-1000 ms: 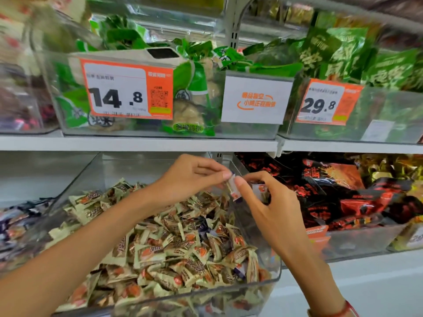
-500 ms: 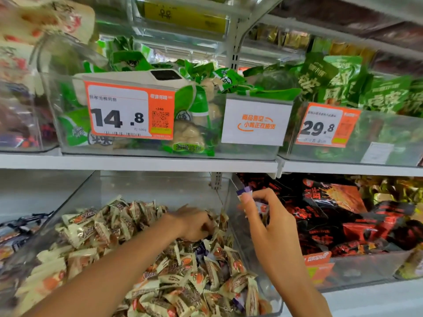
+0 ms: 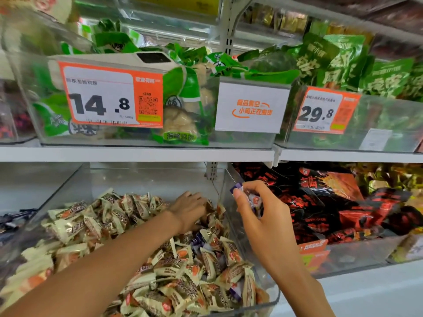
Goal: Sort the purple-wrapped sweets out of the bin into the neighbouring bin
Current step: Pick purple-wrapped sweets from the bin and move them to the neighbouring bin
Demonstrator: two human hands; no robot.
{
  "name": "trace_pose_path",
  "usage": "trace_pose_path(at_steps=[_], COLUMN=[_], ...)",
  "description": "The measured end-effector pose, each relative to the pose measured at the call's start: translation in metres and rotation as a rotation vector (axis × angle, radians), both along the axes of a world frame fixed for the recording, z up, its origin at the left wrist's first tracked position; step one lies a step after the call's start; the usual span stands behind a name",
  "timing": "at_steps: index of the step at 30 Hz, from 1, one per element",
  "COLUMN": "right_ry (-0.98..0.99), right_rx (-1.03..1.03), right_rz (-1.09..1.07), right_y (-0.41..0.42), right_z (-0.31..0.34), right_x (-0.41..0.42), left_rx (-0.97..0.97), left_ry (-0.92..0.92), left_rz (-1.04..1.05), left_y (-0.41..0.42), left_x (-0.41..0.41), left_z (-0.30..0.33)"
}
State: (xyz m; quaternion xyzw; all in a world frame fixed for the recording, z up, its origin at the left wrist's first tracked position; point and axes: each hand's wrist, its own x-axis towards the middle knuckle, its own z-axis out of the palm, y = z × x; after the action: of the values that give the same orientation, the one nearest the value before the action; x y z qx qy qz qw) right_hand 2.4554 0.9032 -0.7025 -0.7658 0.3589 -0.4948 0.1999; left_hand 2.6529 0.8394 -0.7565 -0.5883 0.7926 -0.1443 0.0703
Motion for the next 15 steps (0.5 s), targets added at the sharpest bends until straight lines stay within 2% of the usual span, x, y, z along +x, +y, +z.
trace_pose_path(at_steps=[1,3,6,9,11,15], right_ry=[0.004,0.001,-0.041,-0.056,-0.06,-0.094], right_rx=[0.001,-0.001,0.017,0.046,0.044,0.032], right_rz=[0.005,0.01,-0.002,0.011,0.026,0.055], right_y=[0.001,0.003,0.003,0.003,0.007,0.018], right_z=[0.0,0.002,0.006,0.009,0.011,0.015], right_x=[0.001,0.001,-0.002,-0.002,0.001,0.011], left_rx=[-0.001,0.065,0.15,0.215,0.29,0.26], left_ry=[0.036,0.237,0.622,1.045,1.201,1.328], left_rz=[0.001,0.08,0.188,0.163,0.144,0.018], left_y=[0.0,0.005,0.026,0.062,0.086,0.117], left_x=[0.002,0.012,0.031,0.023,0.01,-0.011], left_z=[0.001,0.011,0.039,0.07,0.085,0.097])
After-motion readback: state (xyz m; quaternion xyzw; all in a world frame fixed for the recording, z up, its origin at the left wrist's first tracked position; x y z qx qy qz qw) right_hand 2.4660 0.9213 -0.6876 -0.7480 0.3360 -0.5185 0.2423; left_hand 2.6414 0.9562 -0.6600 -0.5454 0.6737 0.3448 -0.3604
